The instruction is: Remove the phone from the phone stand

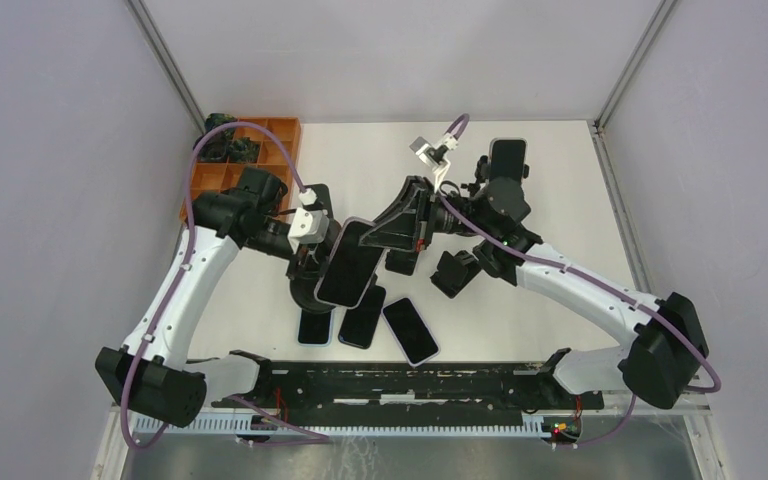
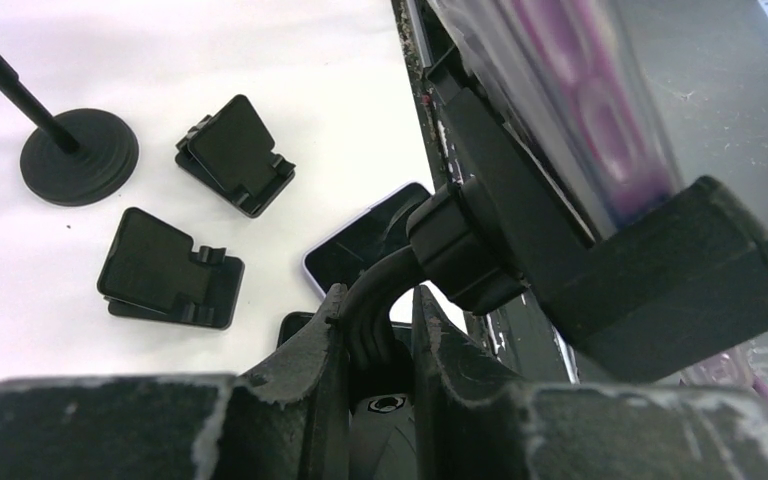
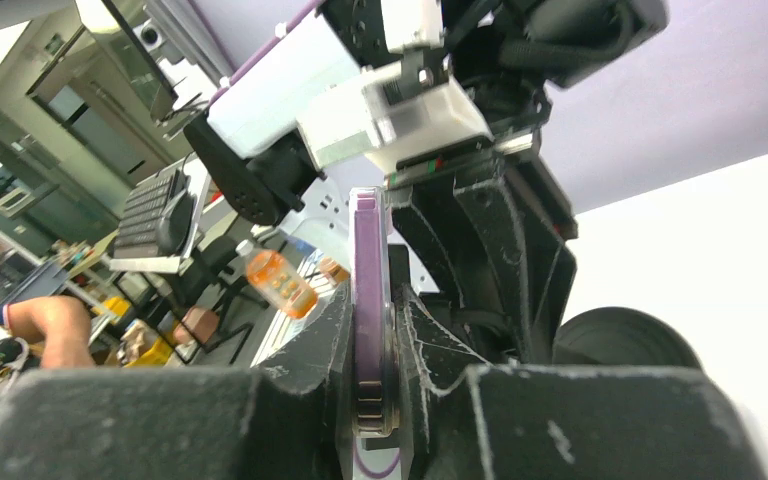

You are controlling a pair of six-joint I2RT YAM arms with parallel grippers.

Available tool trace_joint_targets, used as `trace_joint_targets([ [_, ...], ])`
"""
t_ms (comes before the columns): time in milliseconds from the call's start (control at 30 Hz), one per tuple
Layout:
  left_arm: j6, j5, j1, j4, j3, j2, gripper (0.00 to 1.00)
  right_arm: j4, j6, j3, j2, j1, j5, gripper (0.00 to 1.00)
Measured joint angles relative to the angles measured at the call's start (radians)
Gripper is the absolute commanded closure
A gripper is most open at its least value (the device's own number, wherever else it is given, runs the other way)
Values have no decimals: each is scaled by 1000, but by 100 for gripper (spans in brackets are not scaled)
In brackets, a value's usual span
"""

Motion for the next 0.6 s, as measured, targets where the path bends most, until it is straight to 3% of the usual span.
trace_joint_targets([
  [333,18,-35,-2,-25,-3,-6,98,26,-4,-22,-48,-42,36,100],
  [600,52,-108,0,-76,-3,-8,98,92,-3,-111,-52,11,135,60],
])
